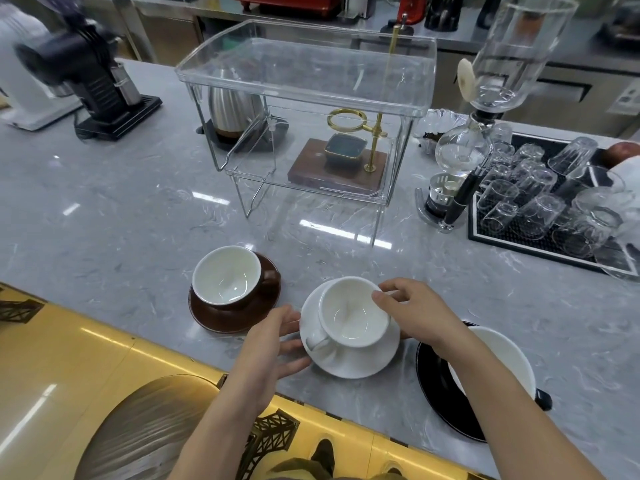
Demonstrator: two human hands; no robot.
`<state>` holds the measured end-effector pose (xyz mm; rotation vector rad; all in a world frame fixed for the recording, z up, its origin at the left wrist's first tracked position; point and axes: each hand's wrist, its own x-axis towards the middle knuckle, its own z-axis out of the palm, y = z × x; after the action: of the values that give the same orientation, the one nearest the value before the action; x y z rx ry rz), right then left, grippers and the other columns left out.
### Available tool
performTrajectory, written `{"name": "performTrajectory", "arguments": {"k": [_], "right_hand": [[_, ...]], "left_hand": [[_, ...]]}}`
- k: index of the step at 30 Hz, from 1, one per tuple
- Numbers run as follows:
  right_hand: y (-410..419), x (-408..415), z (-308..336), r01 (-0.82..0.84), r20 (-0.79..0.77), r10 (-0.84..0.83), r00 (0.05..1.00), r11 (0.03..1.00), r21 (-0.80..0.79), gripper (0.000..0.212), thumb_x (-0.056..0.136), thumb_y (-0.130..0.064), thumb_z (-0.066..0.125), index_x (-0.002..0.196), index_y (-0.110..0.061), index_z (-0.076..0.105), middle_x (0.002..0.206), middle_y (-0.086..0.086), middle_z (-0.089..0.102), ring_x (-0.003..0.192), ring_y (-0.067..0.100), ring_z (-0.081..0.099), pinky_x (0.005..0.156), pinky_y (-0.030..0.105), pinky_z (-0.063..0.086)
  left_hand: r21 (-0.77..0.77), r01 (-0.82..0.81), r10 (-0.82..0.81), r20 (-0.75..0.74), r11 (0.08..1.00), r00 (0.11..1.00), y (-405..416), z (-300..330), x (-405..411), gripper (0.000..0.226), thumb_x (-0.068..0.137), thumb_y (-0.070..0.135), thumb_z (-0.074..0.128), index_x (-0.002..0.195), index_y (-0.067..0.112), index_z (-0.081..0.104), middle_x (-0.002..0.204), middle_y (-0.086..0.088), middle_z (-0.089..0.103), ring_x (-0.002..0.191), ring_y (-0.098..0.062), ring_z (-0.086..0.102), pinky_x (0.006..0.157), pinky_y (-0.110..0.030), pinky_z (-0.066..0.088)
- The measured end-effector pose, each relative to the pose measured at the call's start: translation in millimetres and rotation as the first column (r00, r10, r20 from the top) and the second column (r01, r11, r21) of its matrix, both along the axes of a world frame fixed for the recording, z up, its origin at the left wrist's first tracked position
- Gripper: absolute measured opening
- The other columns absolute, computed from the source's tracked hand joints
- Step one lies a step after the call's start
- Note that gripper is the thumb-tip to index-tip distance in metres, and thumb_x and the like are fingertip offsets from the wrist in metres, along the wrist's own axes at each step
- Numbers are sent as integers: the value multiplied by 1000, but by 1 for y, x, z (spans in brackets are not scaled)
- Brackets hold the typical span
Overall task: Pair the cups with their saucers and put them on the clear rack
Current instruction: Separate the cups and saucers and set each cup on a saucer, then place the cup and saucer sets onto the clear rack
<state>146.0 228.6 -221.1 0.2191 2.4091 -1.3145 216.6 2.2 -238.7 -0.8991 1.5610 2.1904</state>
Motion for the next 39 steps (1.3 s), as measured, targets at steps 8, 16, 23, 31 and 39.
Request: {"name": "performTrajectory", "arguments": {"k": [8, 16, 23, 31, 39], "right_hand": [[-4, 0, -2, -16, -41, 15, 999, 1000, -14, 20, 91, -37, 62, 108, -30, 72, 94, 1, 70, 88, 16, 67, 79, 39, 58], [-4, -3, 0, -13, -56, 9, 998, 998, -60, 17, 91, -34, 63, 104, -30, 74, 85, -6, 68, 81, 12, 65, 73, 33, 55], [-3, -10, 14, -21, -114, 7, 994, 992, -126, 15, 91, -35, 65, 103, -33, 73, 81, -10, 67, 75, 4, 63, 64, 24, 51], [-12, -29, 47, -39, -215, -8, 977, 977, -211, 10, 91, -38, 66, 93, -41, 75, 75, -13, 67, 68, 5, 58, 58, 19, 45], [-38, -54, 76, -46, -269, -26, 963, 965, -258, 19, 94, -39, 62, 82, -49, 73, 89, -4, 71, 85, 12, 59, 69, 25, 47]], "left_hand": [[-12, 44, -44, -19, 999, 999, 4, 4, -6, 30, 98, 34, 59, 115, 12, 68, 116, -14, 69, 104, -31, 69, 65, -35, 63], [-83, 42, -46, -47, 996, 998, 8, 3, -9, 16, 93, 26, 69, 106, 18, 72, 114, -11, 69, 103, -26, 70, 69, -36, 64], [-252, 140, -179, -139, 958, 974, 7, 13, -16, 24, 89, 29, 73, 111, 20, 69, 113, -10, 69, 101, -21, 68, 70, -28, 60], [-347, 100, -190, -234, 932, 954, 0, 44, -34, 47, 68, 46, 78, 105, 18, 71, 101, -10, 74, 89, -20, 74, 71, -31, 62], [-424, 3, -146, -305, 906, 941, -17, 76, -67, 41, 60, 49, 78, 90, 21, 74, 92, -15, 75, 78, -22, 70, 76, -45, 59]]}}
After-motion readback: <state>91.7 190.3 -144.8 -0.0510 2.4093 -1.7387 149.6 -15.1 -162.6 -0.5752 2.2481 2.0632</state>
